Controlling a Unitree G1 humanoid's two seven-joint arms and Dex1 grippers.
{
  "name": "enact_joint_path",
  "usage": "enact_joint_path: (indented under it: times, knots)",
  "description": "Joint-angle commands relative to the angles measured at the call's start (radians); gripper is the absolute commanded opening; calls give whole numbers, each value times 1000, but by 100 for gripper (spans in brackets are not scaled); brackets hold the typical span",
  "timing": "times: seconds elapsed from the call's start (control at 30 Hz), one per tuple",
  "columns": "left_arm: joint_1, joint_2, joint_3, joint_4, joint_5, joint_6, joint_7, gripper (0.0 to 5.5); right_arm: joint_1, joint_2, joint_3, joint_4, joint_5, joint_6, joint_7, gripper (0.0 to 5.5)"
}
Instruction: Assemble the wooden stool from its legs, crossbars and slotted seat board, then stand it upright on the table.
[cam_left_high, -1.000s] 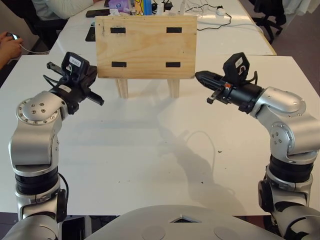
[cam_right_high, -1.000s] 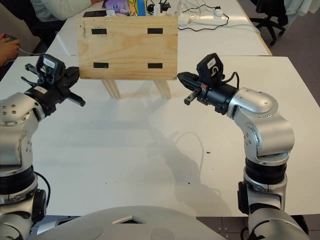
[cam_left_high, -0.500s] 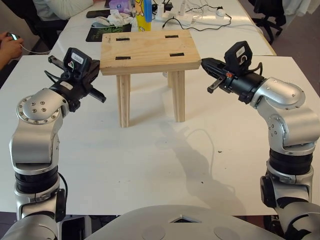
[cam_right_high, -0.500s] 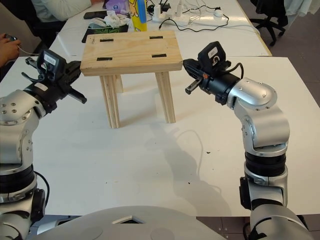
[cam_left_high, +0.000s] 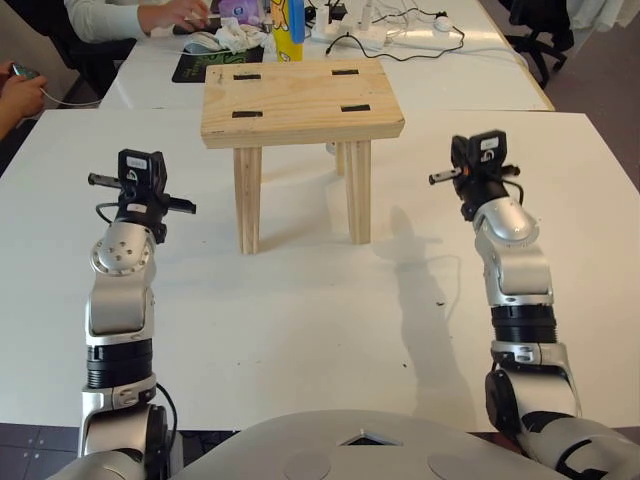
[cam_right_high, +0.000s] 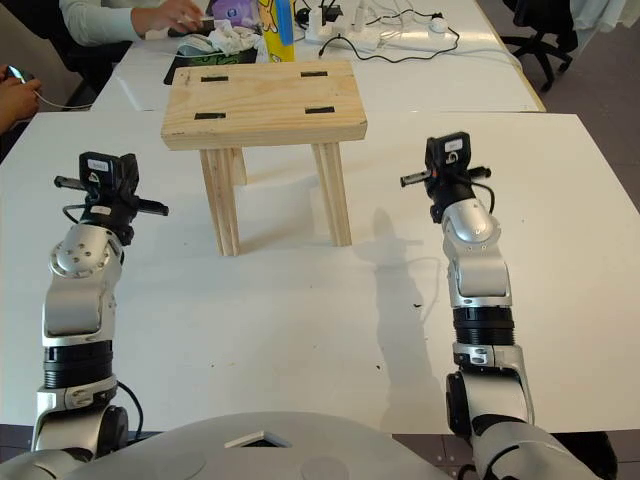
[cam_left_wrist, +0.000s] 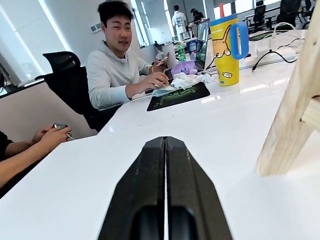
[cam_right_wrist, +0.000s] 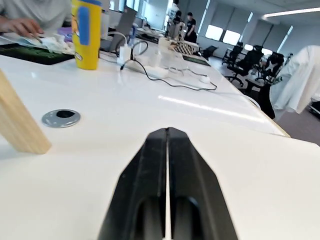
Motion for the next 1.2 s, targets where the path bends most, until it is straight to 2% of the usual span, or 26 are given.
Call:
enact_joint_path:
  times: [0.03,0.23,1.2]
  knots:
    - [19,-71,6,128,-22,-161,28,1,46,51,-17,98,-4,-143,-35,0]
    - [65,-82,-30,200,-5,-244,9,1,90,63,27,99,-31,-205,-12,0]
    - [60,-85,-59,344,-6,-365,2,1,69,83,51,220,-45,-283,0,0]
